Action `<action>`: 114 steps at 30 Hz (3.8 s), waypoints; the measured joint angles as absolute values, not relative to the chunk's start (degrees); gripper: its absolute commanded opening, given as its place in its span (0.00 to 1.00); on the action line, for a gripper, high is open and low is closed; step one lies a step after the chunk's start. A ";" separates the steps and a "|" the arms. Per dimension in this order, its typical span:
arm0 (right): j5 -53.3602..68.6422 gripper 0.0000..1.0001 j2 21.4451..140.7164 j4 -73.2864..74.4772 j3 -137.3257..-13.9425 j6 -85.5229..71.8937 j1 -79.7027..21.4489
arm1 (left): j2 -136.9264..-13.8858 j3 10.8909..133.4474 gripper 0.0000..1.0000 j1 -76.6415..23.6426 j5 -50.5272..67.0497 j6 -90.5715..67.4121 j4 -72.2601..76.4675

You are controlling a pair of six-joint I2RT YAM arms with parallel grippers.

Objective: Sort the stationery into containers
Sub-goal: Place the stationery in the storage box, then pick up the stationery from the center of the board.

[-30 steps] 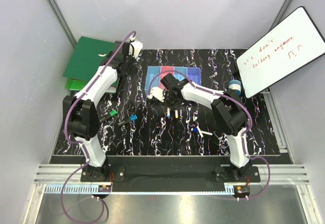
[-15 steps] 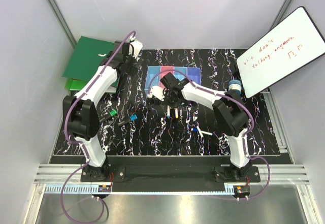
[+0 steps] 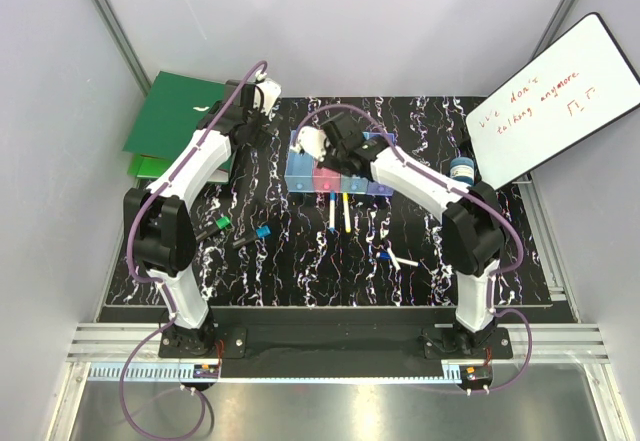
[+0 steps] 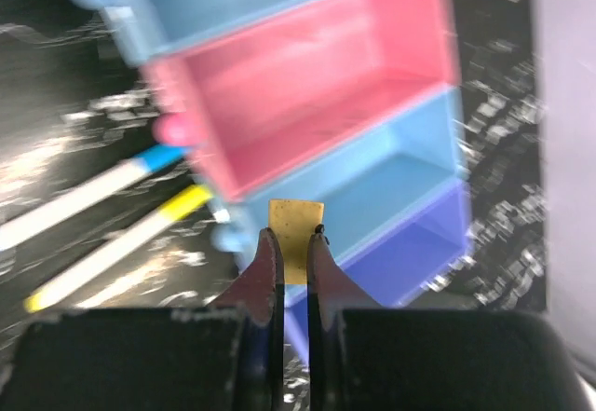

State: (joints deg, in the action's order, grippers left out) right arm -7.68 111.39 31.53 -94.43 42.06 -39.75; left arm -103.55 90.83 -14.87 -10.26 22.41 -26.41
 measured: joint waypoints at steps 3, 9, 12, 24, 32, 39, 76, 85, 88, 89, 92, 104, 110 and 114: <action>-11.05 0.00 112.29 29.32 -96.20 41.47 -37.10 | -103.55 90.83 0.99 -14.87 -10.24 22.41 -26.41; -15.16 0.00 120.66 25.08 -107.39 39.24 -28.29 | -103.55 90.39 0.99 -14.87 -10.00 22.41 -26.24; -16.05 0.00 123.92 24.60 -110.65 38.92 -25.58 | -103.55 90.32 0.99 -14.87 -10.00 22.41 -26.22; -16.51 0.00 127.50 23.55 -111.46 38.57 -24.36 | -103.55 90.32 0.99 -14.87 -10.00 22.44 -26.06; -16.62 0.00 127.50 22.79 -109.08 38.54 -22.41 | -103.55 90.32 0.99 -14.87 -9.87 22.41 -26.06; -16.62 0.00 127.35 21.52 -105.62 38.41 -22.06 | -103.55 90.32 0.99 -14.87 -9.82 22.46 -26.06; -21.10 0.77 114.15 22.57 -96.95 26.11 -23.29 | -103.55 90.32 0.99 -14.87 -9.17 22.41 -26.06; -24.86 0.83 106.56 24.64 -91.59 17.10 -16.03 | -103.53 89.43 0.99 -14.87 -8.54 22.41 -26.09; -24.84 0.83 107.46 27.22 -88.95 15.07 -12.62 | -103.50 89.12 0.99 -14.87 -8.25 22.41 -26.04; -24.82 0.83 108.12 28.21 -88.66 14.35 -11.29 | -103.46 88.97 0.99 -14.87 -8.14 22.44 -26.04; -24.58 0.83 109.14 29.93 -88.58 12.38 -8.69 | -103.46 88.62 0.99 -14.87 -8.08 22.46 -26.06; -19.77 0.83 109.25 32.88 -85.19 5.10 -1.41 | -103.46 88.53 0.99 -14.87 -7.90 23.11 -26.15; -16.53 0.82 109.30 33.85 -83.85 3.09 1.10 | -103.46 89.32 0.99 -15.03 -7.97 24.14 -27.20; -13.78 0.82 109.47 33.91 -83.85 1.98 2.04 | -103.48 90.61 0.99 -15.25 -8.16 24.60 -27.53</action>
State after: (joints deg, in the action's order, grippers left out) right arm -13.78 109.47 33.91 -83.85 1.98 2.04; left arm -103.48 90.61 -15.25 -8.16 24.60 -27.53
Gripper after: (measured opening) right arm 0.825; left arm 0.987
